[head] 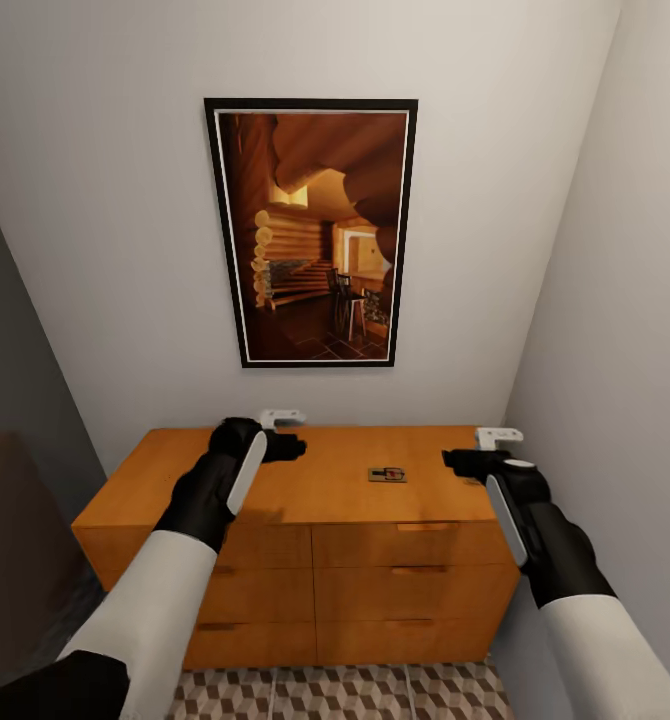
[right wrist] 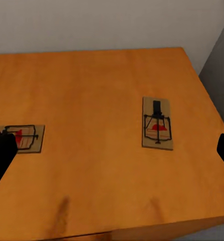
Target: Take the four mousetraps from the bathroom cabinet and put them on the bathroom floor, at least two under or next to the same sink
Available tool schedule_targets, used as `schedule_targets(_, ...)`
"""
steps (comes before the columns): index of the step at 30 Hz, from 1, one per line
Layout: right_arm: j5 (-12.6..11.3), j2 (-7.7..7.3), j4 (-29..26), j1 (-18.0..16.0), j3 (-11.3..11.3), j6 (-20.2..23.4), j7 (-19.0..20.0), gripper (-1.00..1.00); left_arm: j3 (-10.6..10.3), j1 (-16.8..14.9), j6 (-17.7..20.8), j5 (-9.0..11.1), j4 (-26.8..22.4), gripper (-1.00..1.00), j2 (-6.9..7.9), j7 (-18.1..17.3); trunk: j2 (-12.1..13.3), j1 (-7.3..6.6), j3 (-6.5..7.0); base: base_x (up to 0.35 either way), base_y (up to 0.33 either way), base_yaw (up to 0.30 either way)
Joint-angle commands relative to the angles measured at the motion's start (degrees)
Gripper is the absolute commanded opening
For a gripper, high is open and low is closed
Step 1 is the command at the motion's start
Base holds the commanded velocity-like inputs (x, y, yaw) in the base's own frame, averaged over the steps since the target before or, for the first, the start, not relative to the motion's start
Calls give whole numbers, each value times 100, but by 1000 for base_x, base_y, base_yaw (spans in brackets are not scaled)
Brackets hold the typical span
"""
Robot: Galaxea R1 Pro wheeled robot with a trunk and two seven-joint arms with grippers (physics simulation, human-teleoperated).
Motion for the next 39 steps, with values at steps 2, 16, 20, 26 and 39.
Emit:
schedule_targets(2,12,-72,55,-38,1,23,-77,100,-145,-74,34,51,39,100,0,58,-14,4,-14,0,0,0)
schedule_targets(16,95,-376,152,-92,-3,16,-111,100,-373,-190,75,77,79,100,0,40,-14,4,-14,0,0,0)
schedule_targets(20,96,-383,155,-94,4,17,-110,100,-378,-194,75,76,78,100,0,39,-14,4,-14,0,0,0)
schedule_targets(26,90,-383,156,-95,8,17,-109,100,-541,-196,79,67,79,100,0,37,-14,4,-14,0,0,0)
schedule_targets(39,82,-382,157,-95,14,17,-109,100,-1859,-197,110,67,80,100,0,-6,-14,4,-14,0,0,0)
